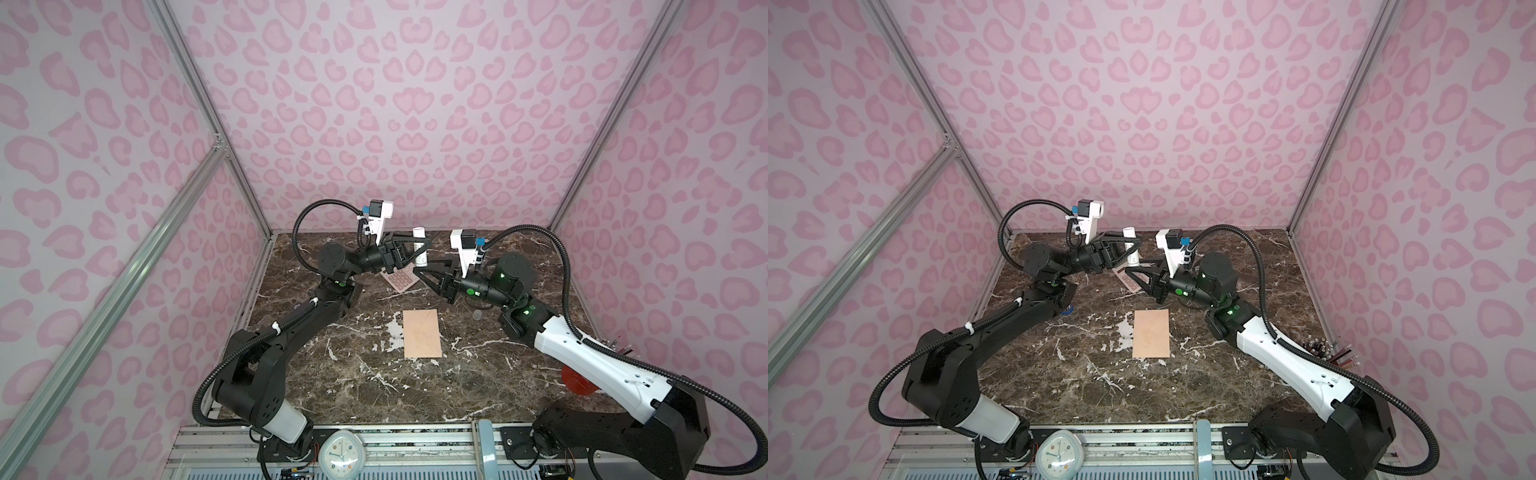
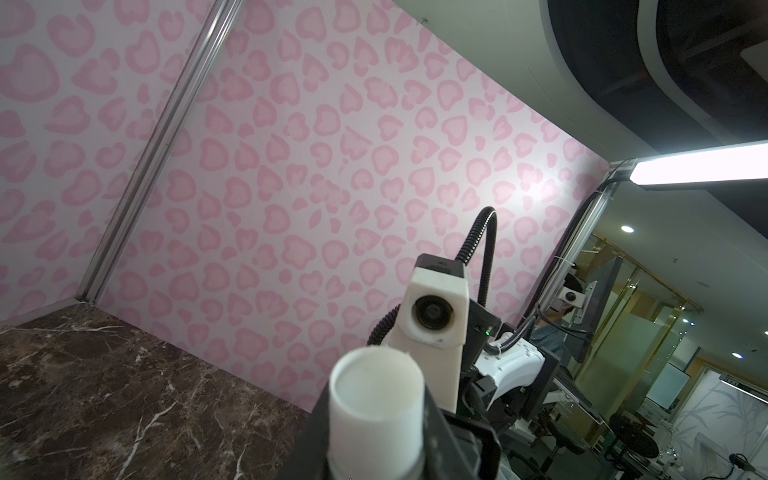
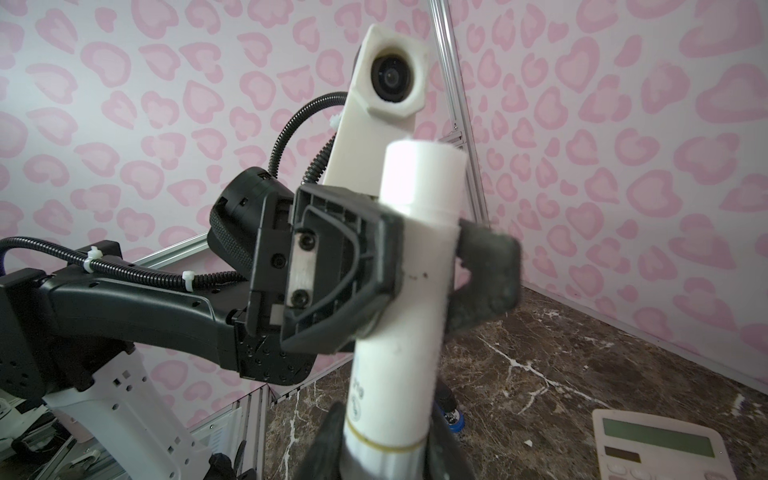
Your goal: Place the letter into the envelope and seal it
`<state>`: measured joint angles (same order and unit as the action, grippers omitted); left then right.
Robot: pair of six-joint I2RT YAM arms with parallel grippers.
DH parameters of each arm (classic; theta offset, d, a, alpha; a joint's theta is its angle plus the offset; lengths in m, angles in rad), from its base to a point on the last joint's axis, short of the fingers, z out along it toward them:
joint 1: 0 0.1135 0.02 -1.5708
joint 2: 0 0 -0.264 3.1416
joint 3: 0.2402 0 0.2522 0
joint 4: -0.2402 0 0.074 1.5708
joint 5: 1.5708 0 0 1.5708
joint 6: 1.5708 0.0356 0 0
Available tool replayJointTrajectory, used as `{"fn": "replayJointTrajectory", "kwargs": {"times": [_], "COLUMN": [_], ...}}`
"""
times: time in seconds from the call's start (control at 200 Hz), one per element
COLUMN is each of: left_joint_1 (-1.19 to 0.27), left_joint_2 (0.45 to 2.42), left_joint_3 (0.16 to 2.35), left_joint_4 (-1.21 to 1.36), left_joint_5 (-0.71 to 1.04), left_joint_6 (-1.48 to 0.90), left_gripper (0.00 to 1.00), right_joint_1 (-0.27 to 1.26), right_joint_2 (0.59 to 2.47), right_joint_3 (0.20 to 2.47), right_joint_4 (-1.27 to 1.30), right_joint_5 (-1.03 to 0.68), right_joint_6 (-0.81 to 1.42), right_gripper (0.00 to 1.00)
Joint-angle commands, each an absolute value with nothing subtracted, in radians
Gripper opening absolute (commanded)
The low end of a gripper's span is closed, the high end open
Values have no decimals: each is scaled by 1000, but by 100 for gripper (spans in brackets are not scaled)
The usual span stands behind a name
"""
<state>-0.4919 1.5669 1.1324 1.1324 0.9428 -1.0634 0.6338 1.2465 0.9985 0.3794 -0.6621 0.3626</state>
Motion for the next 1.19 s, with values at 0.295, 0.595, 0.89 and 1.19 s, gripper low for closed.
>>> {"fn": "replayJointTrajectory", "kwargs": {"times": [0.295,0.595,0.89,1.19], "left_joint_1": [-505,-531,-519,-499], "left_joint_2": [1482,1437,1425,1487], "left_joint_3": [1119,1099,1104,1129], "left_joint_4": [876,732,734,964], "left_joint_5": [824,689,655,819], "left_joint_6": [-778,-625,-629,-846], "left_gripper": [4,4,4,4], "right_joint_1": [659,756,711,600], "right_joint_2": [1247,1261,1195,1180], "right_joint_3": [1025,1084,995,936], "right_joint_4": [353,281,265,371], "right_joint_5": [-528,-348,-407,-603], "right_joint_6": [356,269,241,351], "right_gripper": [10,19,37,46]}}
